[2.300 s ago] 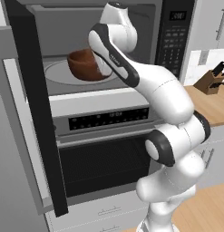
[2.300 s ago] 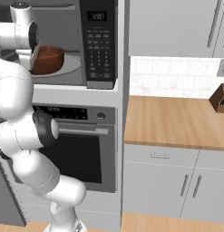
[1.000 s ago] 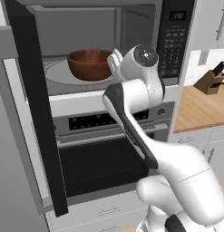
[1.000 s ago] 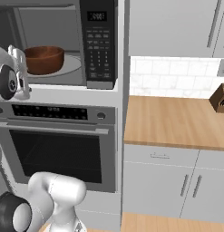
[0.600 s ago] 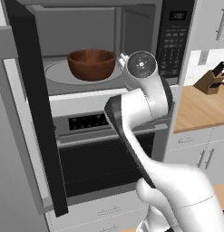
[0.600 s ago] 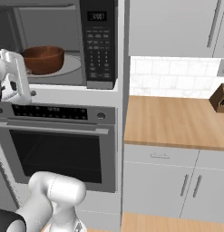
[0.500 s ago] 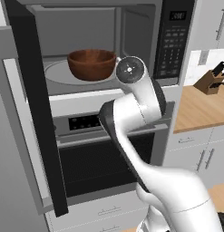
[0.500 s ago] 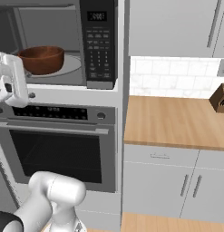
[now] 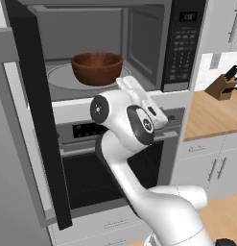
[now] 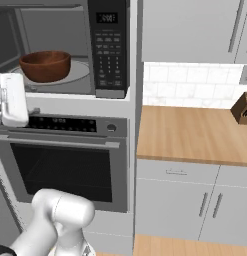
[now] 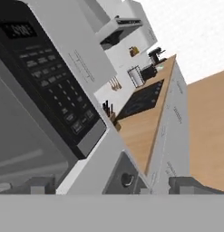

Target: Pick the eggplant from the sink and place it in the bowl. Then pick the bowl and place it in the microwave. Then close the microwave door and press the start button.

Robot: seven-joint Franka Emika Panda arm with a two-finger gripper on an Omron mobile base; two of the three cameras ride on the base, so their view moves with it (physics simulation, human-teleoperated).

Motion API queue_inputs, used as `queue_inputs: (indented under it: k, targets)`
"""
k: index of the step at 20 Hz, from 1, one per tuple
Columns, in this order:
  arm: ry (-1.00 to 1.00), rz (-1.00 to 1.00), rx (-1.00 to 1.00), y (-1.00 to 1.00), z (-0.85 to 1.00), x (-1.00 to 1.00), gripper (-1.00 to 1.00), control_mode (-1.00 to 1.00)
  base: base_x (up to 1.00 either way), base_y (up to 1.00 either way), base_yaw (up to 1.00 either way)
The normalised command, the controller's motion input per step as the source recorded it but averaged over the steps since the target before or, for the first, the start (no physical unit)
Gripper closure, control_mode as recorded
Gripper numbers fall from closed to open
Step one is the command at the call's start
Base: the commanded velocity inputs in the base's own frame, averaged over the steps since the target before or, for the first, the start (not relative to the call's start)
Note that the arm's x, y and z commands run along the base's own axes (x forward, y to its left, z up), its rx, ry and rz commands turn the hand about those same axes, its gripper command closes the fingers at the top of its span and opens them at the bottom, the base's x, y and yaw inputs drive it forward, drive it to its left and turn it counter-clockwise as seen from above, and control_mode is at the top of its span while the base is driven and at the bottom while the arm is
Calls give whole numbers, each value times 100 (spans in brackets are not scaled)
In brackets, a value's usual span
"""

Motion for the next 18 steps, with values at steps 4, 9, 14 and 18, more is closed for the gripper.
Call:
queue_inputs:
  k: [4, 9, 14, 18]
  targets:
    - [-27, -5, -32, -49, 0, -35, -100, -100, 0, 0, 0]
    - [-33, -8, -30, -27, -3, -55, -100, -100, 0, 0, 0]
    - [-26, -4, -27, 9, -23, -81, -100, -100, 0, 0, 0]
    - [-9, 0, -25, 45, -45, -71, -100, -100, 0, 0, 0]
